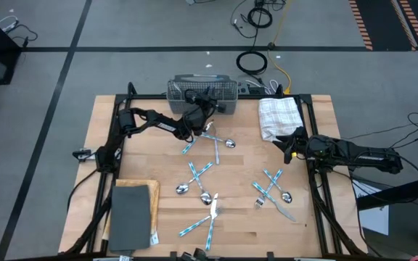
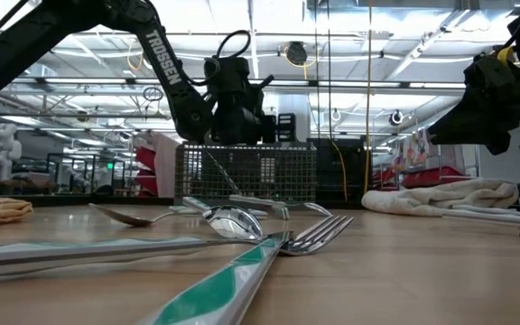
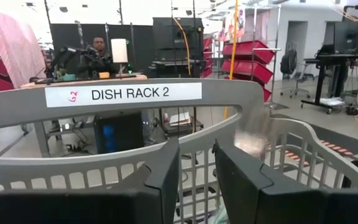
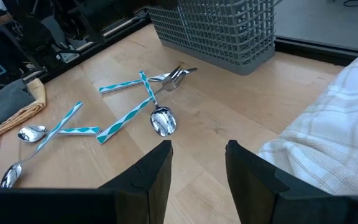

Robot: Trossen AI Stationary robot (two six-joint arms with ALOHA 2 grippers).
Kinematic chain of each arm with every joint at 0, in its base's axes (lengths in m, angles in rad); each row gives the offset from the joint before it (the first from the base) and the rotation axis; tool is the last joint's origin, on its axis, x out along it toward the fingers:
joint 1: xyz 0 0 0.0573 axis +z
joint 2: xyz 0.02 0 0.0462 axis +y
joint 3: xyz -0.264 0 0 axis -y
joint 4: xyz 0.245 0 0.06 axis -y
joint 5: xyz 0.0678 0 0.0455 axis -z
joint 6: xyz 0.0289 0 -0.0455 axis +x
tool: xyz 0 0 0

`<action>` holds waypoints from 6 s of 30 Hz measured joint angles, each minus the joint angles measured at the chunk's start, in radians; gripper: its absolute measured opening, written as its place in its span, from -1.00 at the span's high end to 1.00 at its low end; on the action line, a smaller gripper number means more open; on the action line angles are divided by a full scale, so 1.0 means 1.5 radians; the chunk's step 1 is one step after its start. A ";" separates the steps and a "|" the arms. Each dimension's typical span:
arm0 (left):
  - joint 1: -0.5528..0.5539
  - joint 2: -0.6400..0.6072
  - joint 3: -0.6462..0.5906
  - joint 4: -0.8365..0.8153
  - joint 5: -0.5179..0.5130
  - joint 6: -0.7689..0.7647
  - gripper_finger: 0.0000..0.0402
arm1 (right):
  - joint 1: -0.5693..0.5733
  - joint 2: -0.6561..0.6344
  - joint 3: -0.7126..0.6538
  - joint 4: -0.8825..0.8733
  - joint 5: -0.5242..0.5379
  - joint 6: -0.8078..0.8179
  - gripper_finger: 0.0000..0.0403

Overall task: Sort silverware
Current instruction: Put the blue spoon into the gray silverware rack

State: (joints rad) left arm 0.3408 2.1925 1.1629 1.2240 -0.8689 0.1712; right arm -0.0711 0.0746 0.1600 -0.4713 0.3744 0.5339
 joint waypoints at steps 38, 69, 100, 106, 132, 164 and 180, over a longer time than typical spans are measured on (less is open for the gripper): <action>-0.291 -0.491 0.104 -1.000 0.579 -0.269 0.43 | 0.002 0.175 0.003 -0.009 -0.334 0.120 0.31; -0.459 -0.592 0.104 -1.267 0.375 -0.407 0.43 | 0.228 0.799 0.346 -0.209 -0.196 0.129 0.01; -0.460 -0.591 0.104 -1.318 0.358 -0.402 0.43 | 0.227 0.925 0.434 -0.310 -0.183 0.176 0.98; -0.460 -0.591 0.104 -1.317 0.357 -0.403 0.43 | 0.224 0.923 0.595 -0.378 -0.115 0.074 0.99; -0.460 -0.591 0.104 -1.394 0.138 -0.425 0.43 | -0.075 1.214 0.956 -0.293 0.580 -0.992 1.00; -0.518 -0.591 0.102 -1.479 -0.064 -0.513 0.43 | -0.239 0.872 0.865 0.089 -0.168 -0.397 1.00; -0.517 -0.591 0.102 -1.481 -0.073 -0.513 0.43 | -0.401 0.878 0.531 0.693 -0.453 -0.279 1.00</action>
State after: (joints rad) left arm -0.4353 1.3060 1.3167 -0.9970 -0.9787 -0.5987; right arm -0.6730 1.3918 0.9563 0.5689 -0.3052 0.1149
